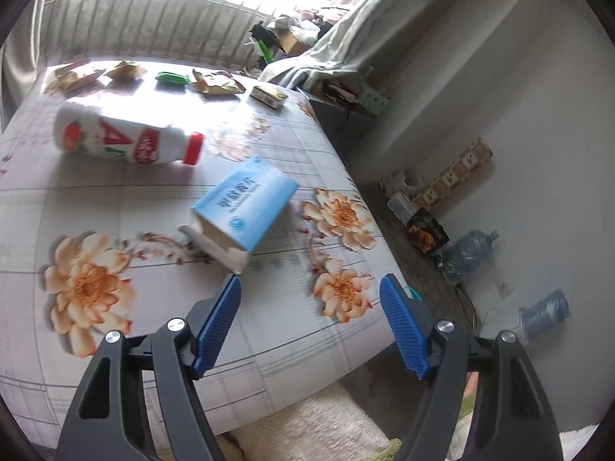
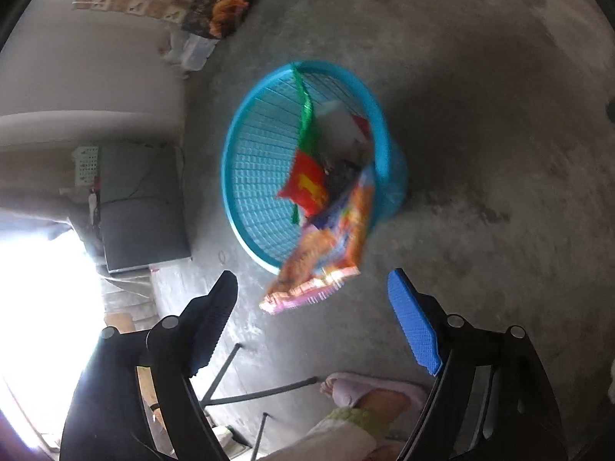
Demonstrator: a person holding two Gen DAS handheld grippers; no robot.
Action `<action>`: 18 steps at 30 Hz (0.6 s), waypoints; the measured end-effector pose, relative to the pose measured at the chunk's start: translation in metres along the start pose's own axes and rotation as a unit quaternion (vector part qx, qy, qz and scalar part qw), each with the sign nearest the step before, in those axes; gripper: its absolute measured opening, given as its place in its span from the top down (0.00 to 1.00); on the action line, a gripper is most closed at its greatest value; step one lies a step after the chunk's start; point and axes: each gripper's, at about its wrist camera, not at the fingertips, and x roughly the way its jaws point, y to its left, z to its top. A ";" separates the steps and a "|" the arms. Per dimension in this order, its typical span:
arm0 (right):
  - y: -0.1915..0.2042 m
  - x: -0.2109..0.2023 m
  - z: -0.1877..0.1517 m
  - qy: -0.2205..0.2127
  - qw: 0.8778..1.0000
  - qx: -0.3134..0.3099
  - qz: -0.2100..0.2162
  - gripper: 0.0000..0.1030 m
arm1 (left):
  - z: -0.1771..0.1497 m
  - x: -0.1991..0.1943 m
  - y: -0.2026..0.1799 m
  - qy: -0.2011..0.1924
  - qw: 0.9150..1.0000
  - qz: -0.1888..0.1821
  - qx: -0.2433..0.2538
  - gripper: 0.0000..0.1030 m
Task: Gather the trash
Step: 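Move both open tools back over the table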
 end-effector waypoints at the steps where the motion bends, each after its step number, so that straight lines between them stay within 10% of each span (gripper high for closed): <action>1: 0.000 -0.002 -0.006 0.001 1.000 -0.007 0.001 0.25 | -0.001 -0.003 0.004 -0.003 1.000 0.001 -0.002 0.30; 9: 0.020 0.012 -0.032 0.055 0.998 -0.035 0.011 0.49 | -0.010 -0.016 0.032 -0.010 1.000 0.006 -0.024 0.28; 18: -0.027 0.053 -0.019 0.068 0.983 0.148 0.081 0.91 | -0.019 -0.029 0.045 -0.019 0.998 0.027 -0.045 0.28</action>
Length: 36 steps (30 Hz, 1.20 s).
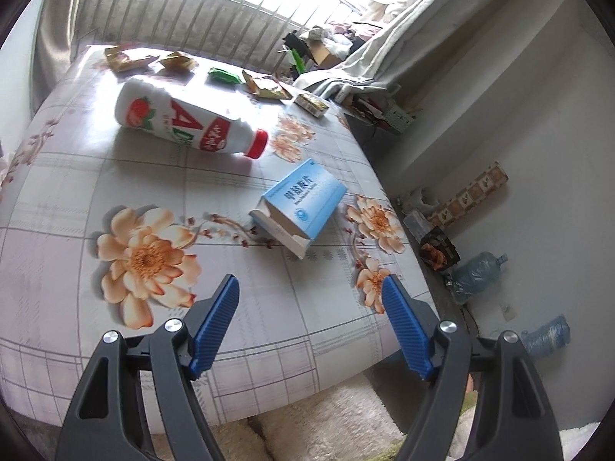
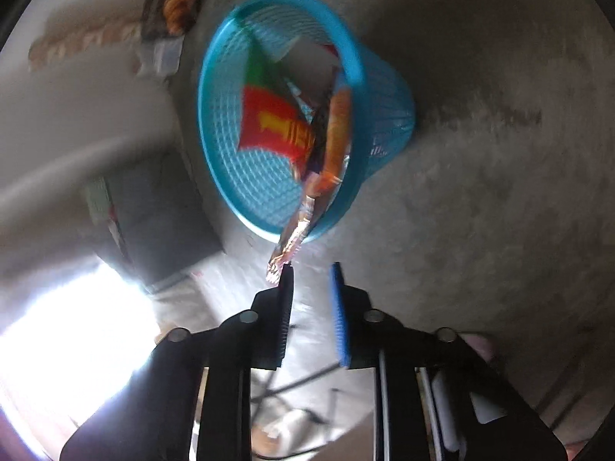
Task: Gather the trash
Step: 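Move both open tools back over the table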
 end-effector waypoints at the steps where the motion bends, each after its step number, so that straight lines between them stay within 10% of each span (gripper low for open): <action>1: 0.000 0.001 0.002 -0.004 1.000 0.000 -0.003 0.98 | 0.000 0.000 0.000 0.000 1.000 0.004 0.000 0.28; 11: 0.009 0.006 0.023 -0.028 0.998 -0.043 -0.048 1.00 | 0.007 0.018 -0.010 0.018 0.999 0.032 0.006 0.28; 17: 0.007 -0.009 0.013 -0.001 0.998 -0.056 0.010 0.96 | 0.011 0.033 -0.028 0.028 0.999 0.031 0.017 0.28; 22: -0.003 -0.032 -0.010 0.023 0.999 -0.049 -0.005 0.39 | 0.019 0.041 -0.036 0.033 0.999 0.029 0.026 0.28; 26: 0.001 -0.048 -0.039 0.042 0.995 -0.055 -0.073 0.27 | 0.027 0.037 -0.034 0.026 0.999 0.033 0.027 0.28; 31: 0.073 -0.070 -0.110 -0.003 0.958 -0.236 -0.165 0.27 | 0.033 0.026 -0.019 0.009 0.999 0.041 0.021 0.25; 36: 0.168 -0.077 -0.204 -0.026 0.900 -0.412 -0.142 0.27 | 0.030 0.020 0.009 0.006 0.999 0.048 -0.005 0.24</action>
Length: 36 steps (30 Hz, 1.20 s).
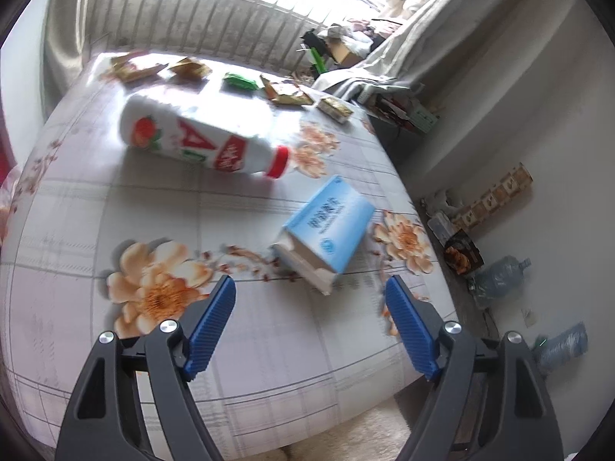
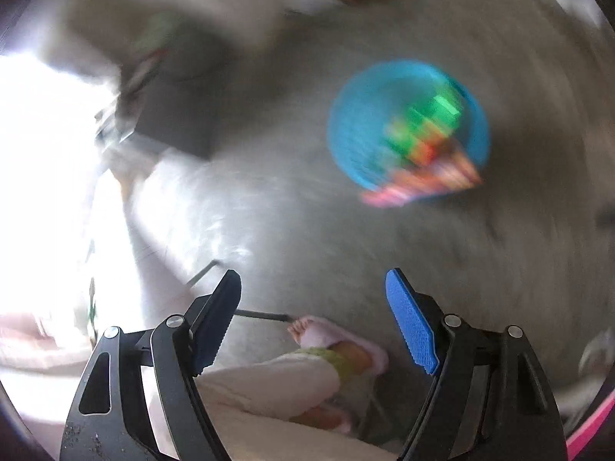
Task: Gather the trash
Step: 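Move both open tools back over the table, then grasp the white drink bottle with the right tool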
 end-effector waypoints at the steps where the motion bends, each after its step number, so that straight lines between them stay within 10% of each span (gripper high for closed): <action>1: 0.035 -0.005 -0.004 -0.006 0.999 -0.043 0.015 0.27 | -0.001 -0.001 0.005 0.000 1.000 0.002 -0.006 0.24; 10: 0.301 0.040 -0.116 0.061 0.931 -0.341 0.114 0.15 | -0.007 -0.027 0.054 -0.031 0.997 0.036 -0.054 0.19; 21: 0.423 0.079 -0.192 0.070 0.876 -0.455 0.144 0.13 | -0.011 -0.063 0.110 -0.066 0.988 0.091 -0.104 0.10; 24: 0.458 0.090 -0.222 0.070 0.815 -0.555 0.151 0.13 | -0.010 -0.061 0.118 -0.061 0.988 0.095 -0.109 0.10; 27: 0.491 0.098 -0.263 0.072 0.714 -0.674 0.175 0.13 | -0.008 -0.060 0.117 -0.056 0.988 0.094 -0.105 0.10; 32: 0.519 0.127 -0.309 0.085 0.593 -0.786 0.153 0.13 | -0.009 -0.058 0.111 -0.057 0.989 0.090 -0.104 0.10; 36: 0.523 0.160 -0.334 0.086 0.520 -0.845 0.093 0.13 | -0.009 -0.054 0.112 -0.048 0.988 0.096 -0.108 0.10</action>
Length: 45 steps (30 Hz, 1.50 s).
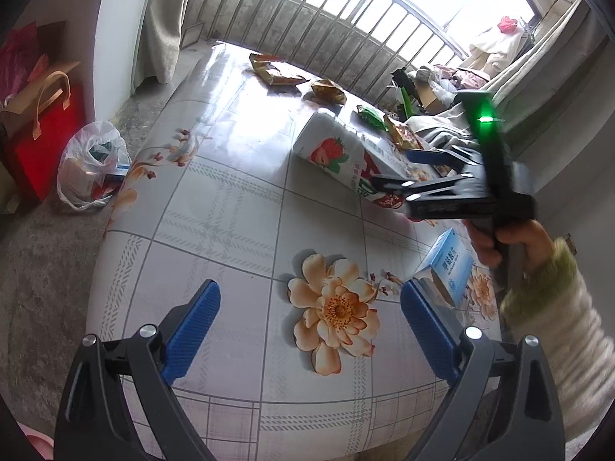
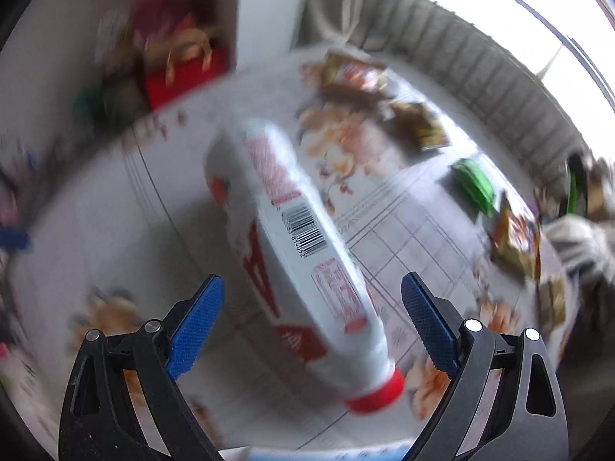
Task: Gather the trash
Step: 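Grasp the white drink bottle with the right tool, then lift the bottle with the right tool while the left tool grasps the blue medicine box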
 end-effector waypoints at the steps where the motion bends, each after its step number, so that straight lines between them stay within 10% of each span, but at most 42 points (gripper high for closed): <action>1: 0.001 0.012 0.001 0.016 1.000 -0.014 -0.001 0.13 | 0.001 0.001 0.000 0.002 1.000 0.003 0.000 0.10; 8: -0.034 0.035 -0.007 0.027 0.992 0.100 0.066 0.31 | 0.006 0.001 -0.003 0.000 1.000 0.010 0.002 0.10; 12: -0.070 0.026 -0.023 0.008 0.967 0.224 0.121 0.35 | 0.007 0.006 -0.007 0.007 1.000 0.011 0.003 0.10; 25: -0.144 -0.120 -0.186 -0.160 0.813 0.472 0.301 0.38 | 0.018 0.029 -0.052 0.015 0.999 -0.034 0.029 0.10; 37: -0.118 -0.118 -0.337 -0.139 0.708 0.639 0.268 0.40 | 0.046 0.102 -0.128 0.046 0.991 -0.090 0.091 0.10; 45: -0.109 -0.115 -0.346 -0.098 0.720 0.656 0.204 0.40 | 0.023 0.160 -0.153 0.135 0.980 -0.077 0.121 0.10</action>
